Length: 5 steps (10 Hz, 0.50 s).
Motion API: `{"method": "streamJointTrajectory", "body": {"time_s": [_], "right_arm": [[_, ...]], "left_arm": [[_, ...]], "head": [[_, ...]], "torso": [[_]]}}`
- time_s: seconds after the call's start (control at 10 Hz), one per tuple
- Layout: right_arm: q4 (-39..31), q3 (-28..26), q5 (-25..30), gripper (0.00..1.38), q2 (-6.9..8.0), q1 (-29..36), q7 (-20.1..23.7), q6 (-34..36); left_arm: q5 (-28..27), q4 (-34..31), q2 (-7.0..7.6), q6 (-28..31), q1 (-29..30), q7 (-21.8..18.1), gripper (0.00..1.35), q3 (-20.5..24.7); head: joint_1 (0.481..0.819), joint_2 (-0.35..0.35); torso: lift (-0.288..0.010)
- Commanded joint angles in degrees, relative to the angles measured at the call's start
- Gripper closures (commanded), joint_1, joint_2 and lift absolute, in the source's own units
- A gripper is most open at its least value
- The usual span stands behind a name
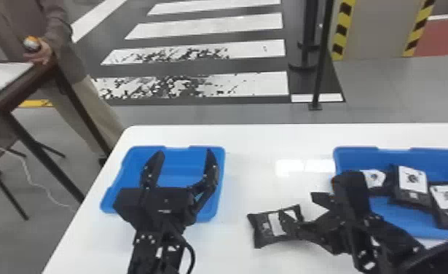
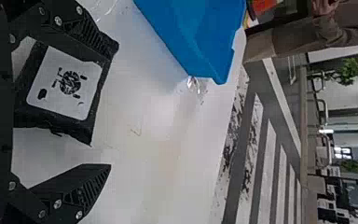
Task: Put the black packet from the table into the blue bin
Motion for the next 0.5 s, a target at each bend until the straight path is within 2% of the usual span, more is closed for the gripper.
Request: {"method": "streamJointTrajectory", "body": {"time_s": [0.0,0.3,0.4], "right_arm": [[2.86,3.08,-0.73,0.22,-0.20,-2.29,0.20,2.01],[9.32,9.36,-2.56,0.24,-0.82,-7.50,1.43,4.96],[10.03,9.82,-2.44,0.36,-0.90,-8.34,1.43,7.21]], "left_arm": [[0.14,0.31,0.00,-0.01,0.00,0.00,0.06,-0.12],[0.37,0.73,0.00,-0.29,-0.43,0.00,0.06,-0.46],[0.49,0.87,0.00,-0.29,-0.43,-0.09,0.06,-0.46]], "head": [[0.695,0.211],[0.695,0.247],[0.695,0.258]], "torso": [[-0.110],[-0.110],[-0.110]]}}
